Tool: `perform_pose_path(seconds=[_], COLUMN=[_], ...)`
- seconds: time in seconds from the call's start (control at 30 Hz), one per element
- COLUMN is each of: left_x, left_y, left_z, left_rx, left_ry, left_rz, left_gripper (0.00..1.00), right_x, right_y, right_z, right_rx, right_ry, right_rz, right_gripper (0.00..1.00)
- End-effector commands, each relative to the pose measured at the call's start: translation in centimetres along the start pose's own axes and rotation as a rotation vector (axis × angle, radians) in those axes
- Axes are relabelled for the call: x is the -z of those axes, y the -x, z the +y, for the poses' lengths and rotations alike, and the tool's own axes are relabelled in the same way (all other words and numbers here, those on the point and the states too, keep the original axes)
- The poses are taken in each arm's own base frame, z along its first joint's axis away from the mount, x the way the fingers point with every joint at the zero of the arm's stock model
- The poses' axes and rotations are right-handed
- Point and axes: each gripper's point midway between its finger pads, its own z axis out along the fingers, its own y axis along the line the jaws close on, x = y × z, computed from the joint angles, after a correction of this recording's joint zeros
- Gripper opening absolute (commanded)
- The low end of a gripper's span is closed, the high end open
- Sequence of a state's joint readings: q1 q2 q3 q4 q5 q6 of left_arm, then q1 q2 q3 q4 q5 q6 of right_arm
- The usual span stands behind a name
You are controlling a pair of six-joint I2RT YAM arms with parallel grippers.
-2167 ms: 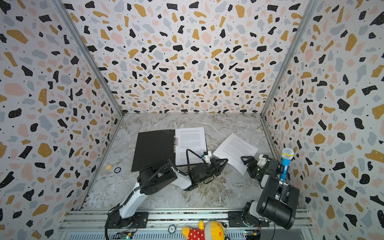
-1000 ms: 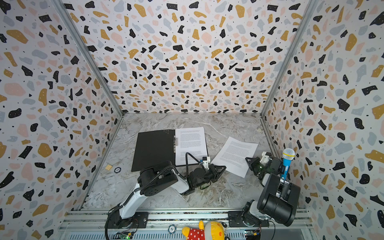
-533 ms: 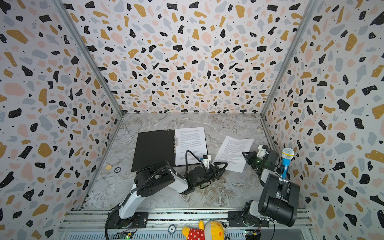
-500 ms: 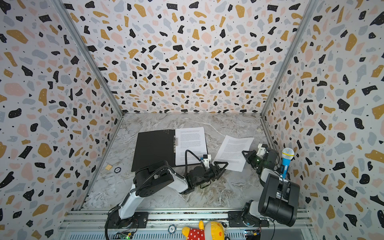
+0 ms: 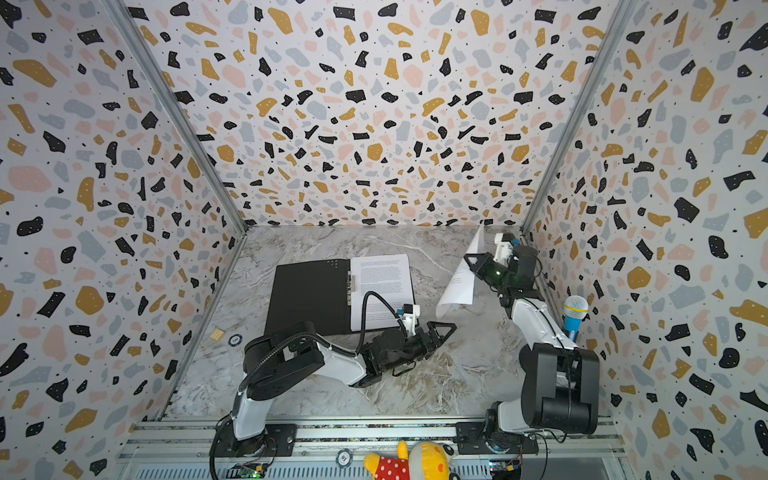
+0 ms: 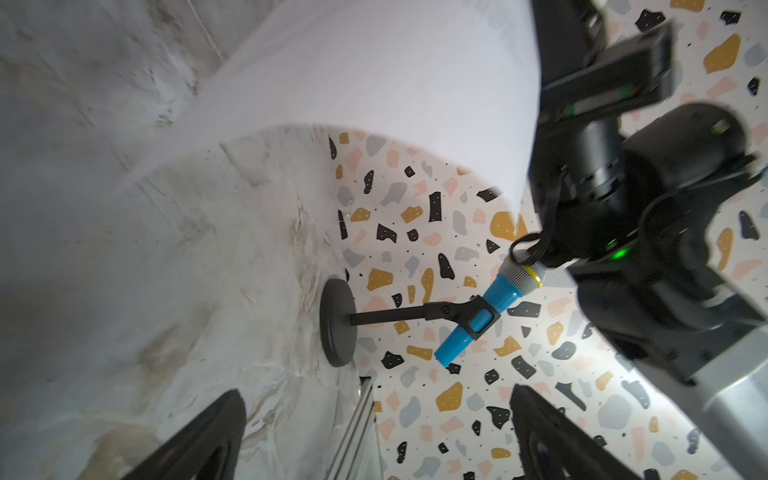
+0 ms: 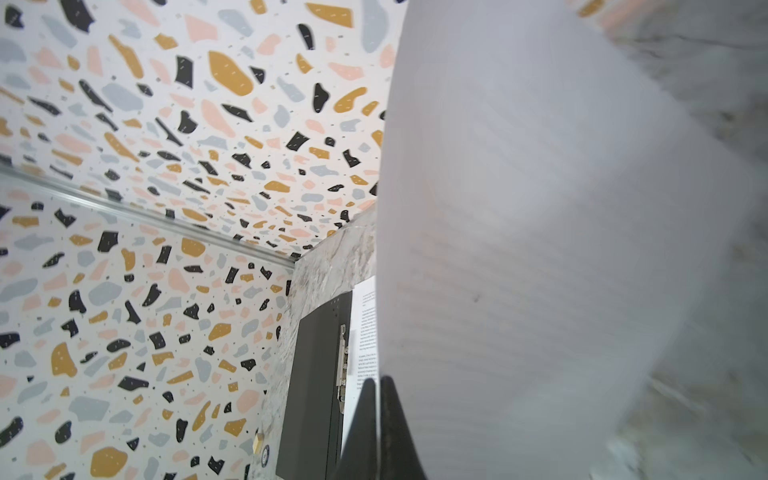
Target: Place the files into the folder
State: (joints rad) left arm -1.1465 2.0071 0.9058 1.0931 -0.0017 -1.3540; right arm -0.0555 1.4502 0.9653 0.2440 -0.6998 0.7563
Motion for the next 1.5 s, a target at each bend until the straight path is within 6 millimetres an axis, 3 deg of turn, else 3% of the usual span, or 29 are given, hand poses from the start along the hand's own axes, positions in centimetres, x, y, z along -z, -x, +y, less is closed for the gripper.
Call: perform_pose_path(seconds=[0.0,0.17,0.27,0.37,0.47,0.53,0.63,0.77,0.93,1.03,1.13,1.47], left_x=[1.2,3.7,5.0,6.8,8.6,9.7,11.4,13.8,17.2,19.2,21.2,26.2], left_y=[2.0,4.5,5.8,7.3,8.5,9.3,10.4,11.9,13.8,15.1,16.2,18.8], left_z=[-0.8,-0.2,0.5,0.6,0.1,-0.5,-1.7,-2.2,-2.5,-1.7,-0.5,3.3], left_rx=[-0.133,-0.179,-0.191,-0.212,-0.263,-0.301,-0.359,-0.416,-0.436,-0.458,-0.439,-0.397], left_ry=[0.033,0.068,0.088,0.101,0.124,0.145,0.172,0.241,0.295,0.348,0.386,0.512], left_rz=[-0.044,-0.092,-0.106,-0.150,-0.198,-0.227,-0.263,-0.318,-0.408,-0.442,-0.476,-0.563], left_gripper=[1.00,1.00,1.00,1.00,1.00,1.00,1.00,1.00,0.99,1.00,0.99,0.99], right_x=[-2.8,-8.3,-10.2,-10.3,-9.4,-8.7,-8.1,-7.9,-8.6,-8.9,-9.0,-8.7], right_y=[-0.6,-1.9,-1.9,-1.0,-0.3,-0.2,-1.5,-5.4,-10.2,-11.8,-12.5,-12.7], right_z=[3.4,9.2,12.7,15.3,15.8,14.2,8.9,1.6,-3.7,-5.5,-6.0,-6.7], right_rx=[0.074,0.199,0.272,0.312,0.358,0.345,0.272,0.195,0.141,0.123,0.120,0.124], right_ry=[0.026,0.099,0.146,0.217,0.244,0.228,0.176,0.091,0.029,0.004,-0.004,-0.044], right_rz=[0.077,0.221,0.261,0.261,0.241,0.213,0.198,0.253,0.351,0.383,0.387,0.374], right_gripper=[0.00,0.00,0.00,0.00,0.00,0.00,0.00,0.00,0.00,0.00,0.00,0.00])
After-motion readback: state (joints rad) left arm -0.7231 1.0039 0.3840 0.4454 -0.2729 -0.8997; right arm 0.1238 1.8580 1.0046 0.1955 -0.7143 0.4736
